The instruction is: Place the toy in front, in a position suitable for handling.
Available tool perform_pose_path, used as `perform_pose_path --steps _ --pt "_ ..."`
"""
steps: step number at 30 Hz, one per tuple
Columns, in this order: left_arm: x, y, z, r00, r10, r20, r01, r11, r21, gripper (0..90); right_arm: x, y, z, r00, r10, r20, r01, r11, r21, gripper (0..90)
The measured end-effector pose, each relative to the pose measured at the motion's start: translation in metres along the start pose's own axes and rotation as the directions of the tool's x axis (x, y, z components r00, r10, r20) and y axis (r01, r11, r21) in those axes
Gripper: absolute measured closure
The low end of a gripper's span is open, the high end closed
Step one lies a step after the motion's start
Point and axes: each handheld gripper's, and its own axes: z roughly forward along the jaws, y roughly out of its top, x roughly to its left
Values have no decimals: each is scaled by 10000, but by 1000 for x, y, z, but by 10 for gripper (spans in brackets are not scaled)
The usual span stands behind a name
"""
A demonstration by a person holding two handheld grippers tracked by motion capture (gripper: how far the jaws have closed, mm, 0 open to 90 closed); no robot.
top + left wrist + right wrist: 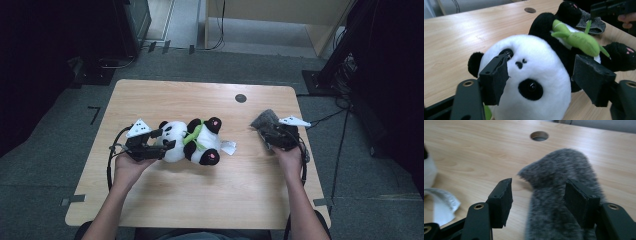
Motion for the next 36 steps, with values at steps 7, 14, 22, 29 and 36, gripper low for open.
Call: perform_pose_path --steps 7,14,22,29,36 --pt "-4 -4 4 9999 78 -90 -73 9987 513 141 -23 2 5 9951 -188 971 145 9989 446 382" --pt "-6 -7 10 9998 52 -185 -40 9980 629 75 -30 -6 21 9944 56 1057 -153 9956 921 409" --pt "4 -14 11 9979 -560 -340 574 9974 437 68 -31 -10 33 9957 -26 930 -94 9917 1283 421" --pt "7 -26 15 9950 -769 -642 800 9957 470 20 -33 -12 39 9960 -60 894 -67 9900 1412 433" --pt "5 -32 28 9937 -964 -566 981 9948 275 10 -38 -14 43 9970 122 770 -228 9902 1375 448"
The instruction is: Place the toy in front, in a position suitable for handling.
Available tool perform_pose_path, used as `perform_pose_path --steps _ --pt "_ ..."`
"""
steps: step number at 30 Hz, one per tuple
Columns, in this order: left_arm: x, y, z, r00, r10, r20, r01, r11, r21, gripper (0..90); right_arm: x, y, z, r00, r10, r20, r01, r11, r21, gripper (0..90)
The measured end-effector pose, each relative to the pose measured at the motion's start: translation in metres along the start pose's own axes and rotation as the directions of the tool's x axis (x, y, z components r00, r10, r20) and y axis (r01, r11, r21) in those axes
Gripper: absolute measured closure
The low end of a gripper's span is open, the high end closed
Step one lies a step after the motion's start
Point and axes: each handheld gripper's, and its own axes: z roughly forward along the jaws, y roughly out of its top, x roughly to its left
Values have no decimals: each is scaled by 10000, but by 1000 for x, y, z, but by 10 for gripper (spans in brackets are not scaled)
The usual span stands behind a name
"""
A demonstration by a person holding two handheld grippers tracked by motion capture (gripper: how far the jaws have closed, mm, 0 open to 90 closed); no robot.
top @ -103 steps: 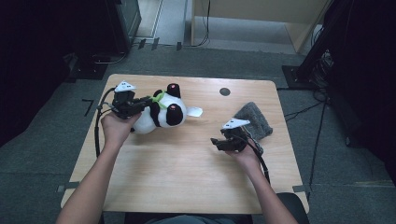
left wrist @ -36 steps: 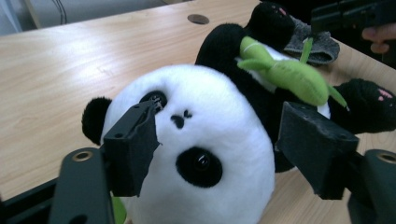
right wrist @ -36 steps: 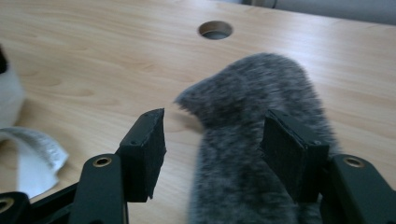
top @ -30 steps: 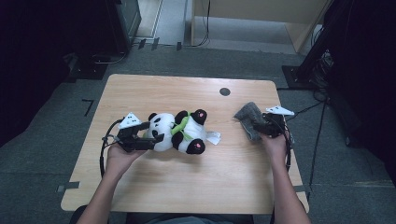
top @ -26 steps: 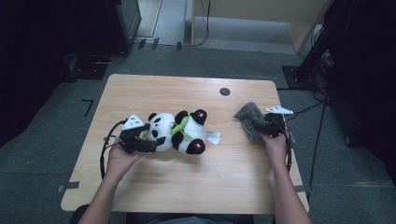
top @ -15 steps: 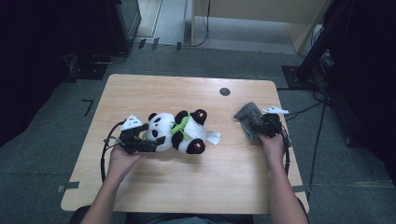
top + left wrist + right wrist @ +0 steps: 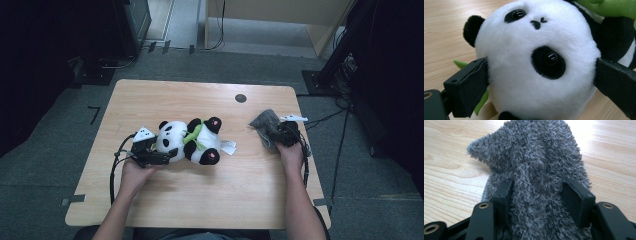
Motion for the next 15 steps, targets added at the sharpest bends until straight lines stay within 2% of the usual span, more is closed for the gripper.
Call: perform_pose_path --steps 7,10,13,15 --pt "3 -6 5 10000 49 -27 -50 9991 -410 6 0 0 1 9999 -138 36 138 9999 48 538" --pt "4 -11 8 9996 250 -117 -256 9982 -551 6 1 0 0 9999 -157 1 157 9999 55 595" --pt "6 -14 10 9999 115 53 -113 9992 -378 17 2 -1 1 9998 -214 -12 214 9998 26 629" --pt "6 -14 9 9999 112 20 -112 9994 -334 71 1 -2 1 9999 -139 -98 139 9999 -51 638"
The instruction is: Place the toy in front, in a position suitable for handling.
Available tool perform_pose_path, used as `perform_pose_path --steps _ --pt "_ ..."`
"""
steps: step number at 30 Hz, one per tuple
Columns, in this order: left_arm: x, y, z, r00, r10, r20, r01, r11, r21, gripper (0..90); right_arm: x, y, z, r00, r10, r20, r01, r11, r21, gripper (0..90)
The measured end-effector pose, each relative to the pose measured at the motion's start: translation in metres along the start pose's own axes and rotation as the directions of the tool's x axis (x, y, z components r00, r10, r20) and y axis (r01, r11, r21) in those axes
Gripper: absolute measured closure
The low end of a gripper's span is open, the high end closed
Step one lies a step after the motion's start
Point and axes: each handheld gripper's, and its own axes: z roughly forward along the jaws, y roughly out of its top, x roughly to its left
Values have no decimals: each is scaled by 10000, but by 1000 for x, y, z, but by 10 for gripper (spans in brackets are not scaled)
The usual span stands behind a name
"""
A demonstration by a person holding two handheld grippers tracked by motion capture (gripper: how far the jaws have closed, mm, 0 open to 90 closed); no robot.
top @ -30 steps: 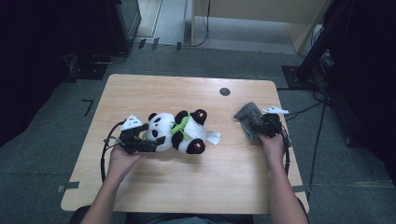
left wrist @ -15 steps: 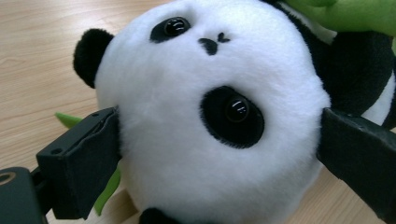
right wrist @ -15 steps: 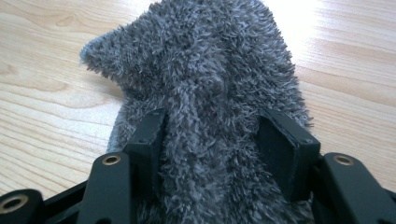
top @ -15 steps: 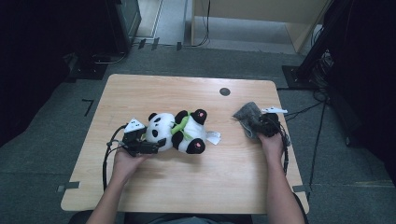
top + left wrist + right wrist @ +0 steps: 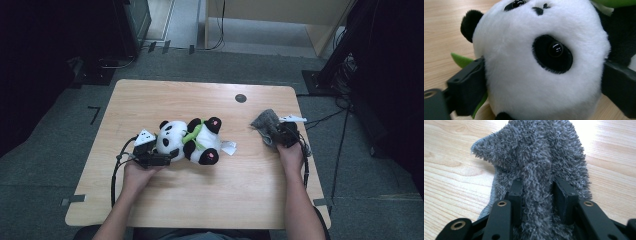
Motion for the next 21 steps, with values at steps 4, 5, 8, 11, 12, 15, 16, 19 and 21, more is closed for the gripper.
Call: perform_pose_path --steps 4,5,8,11,12,15,16,19,21 --pt "-3 -3 -2 9999 25 -147 -27 9999 -100 160 0 0 -1 10000 -37 79 38 10000 -16 717" --pt "-3 -3 -3 9998 48 -193 -50 9999 -95 189 2 1 -1 9998 -140 167 139 9999 47 735" --pt "-4 -2 -4 9996 18 -271 -20 10000 -93 256 6 4 -4 9993 -248 286 241 9994 239 760" --pt "-6 0 -6 9993 45 -379 -46 10000 -5 303 4 7 -9 10000 22 97 -25 9995 305 763" --pt "-7 1 -6 9992 40 -409 -40 10000 3 314 4 8 -12 9999 125 16 -125 9996 256 763" --pt "-8 2 -7 9991 -32 -418 33 10000 39 333 3 10 -19 9994 314 -138 -313 9994 118 762" --pt "-8 2 -7 9991 -83 -417 84 10000 40 335 4 11 -21 9992 312 -233 -312 9995 24 762" --pt "-7 3 -6 9990 -136 -423 137 9999 23 335 10 16 -28 9983 228 -537 -241 9994 -233 762" --pt "-7 4 -6 9990 -185 -418 187 9998 47 333 17 19 -32 9968 136 -787 -165 9992 -356 761"
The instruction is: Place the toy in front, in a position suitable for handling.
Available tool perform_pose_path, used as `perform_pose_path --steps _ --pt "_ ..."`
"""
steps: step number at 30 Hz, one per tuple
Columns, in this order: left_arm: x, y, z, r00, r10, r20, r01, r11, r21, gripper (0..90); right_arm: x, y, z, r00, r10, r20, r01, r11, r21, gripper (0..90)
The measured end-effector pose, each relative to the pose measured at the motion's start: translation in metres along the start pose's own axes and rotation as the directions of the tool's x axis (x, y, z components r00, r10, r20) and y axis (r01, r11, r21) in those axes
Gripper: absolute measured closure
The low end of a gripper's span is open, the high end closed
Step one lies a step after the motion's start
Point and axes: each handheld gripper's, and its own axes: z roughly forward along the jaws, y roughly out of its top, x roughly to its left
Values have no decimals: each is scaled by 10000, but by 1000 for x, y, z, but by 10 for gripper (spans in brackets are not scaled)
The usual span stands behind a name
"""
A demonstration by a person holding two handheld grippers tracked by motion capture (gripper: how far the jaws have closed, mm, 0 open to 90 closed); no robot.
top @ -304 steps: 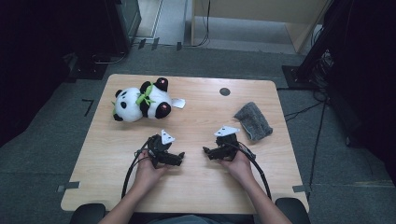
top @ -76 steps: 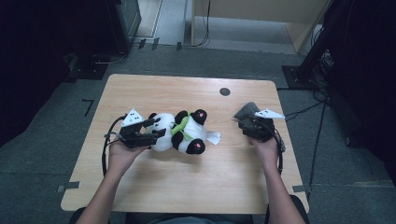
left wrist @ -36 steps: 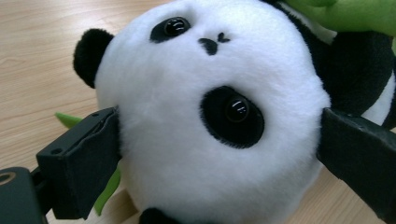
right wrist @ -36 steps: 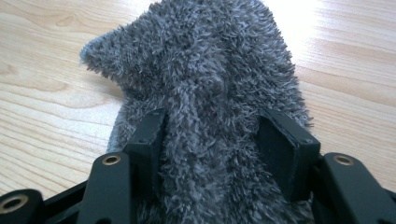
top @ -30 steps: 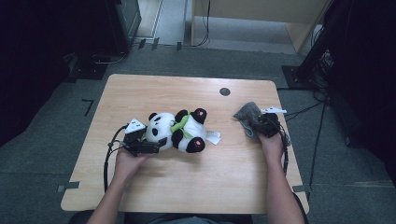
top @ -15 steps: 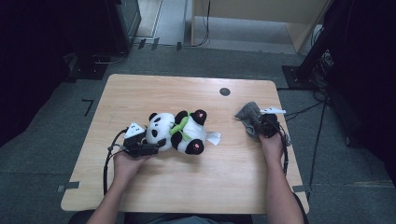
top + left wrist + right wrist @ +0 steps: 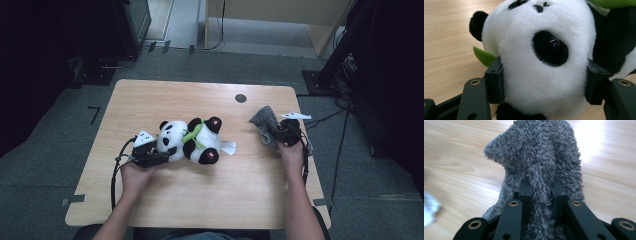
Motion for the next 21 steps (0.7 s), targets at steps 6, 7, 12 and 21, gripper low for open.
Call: perform_pose_path --steps 6,7,12,21 --pt "0 1 1 10000 -25 9 25 10000 -6 330 27 11 -13 9952 -576 -797 545 9977 -404 759" --pt "0 1 0 10000 -8 12 8 10000 10 329 30 13 -14 9942 -616 -882 577 9972 -465 759" --pt "1 -3 0 9999 94 84 -93 9999 -103 317 45 21 -16 9879 -848 -1298 760 9945 -717 755" --pt "-3 -4 -1 9999 116 -34 -116 9999 -41 295 87 43 -14 9687 -1576 -1920 1487 9871 -597 750"
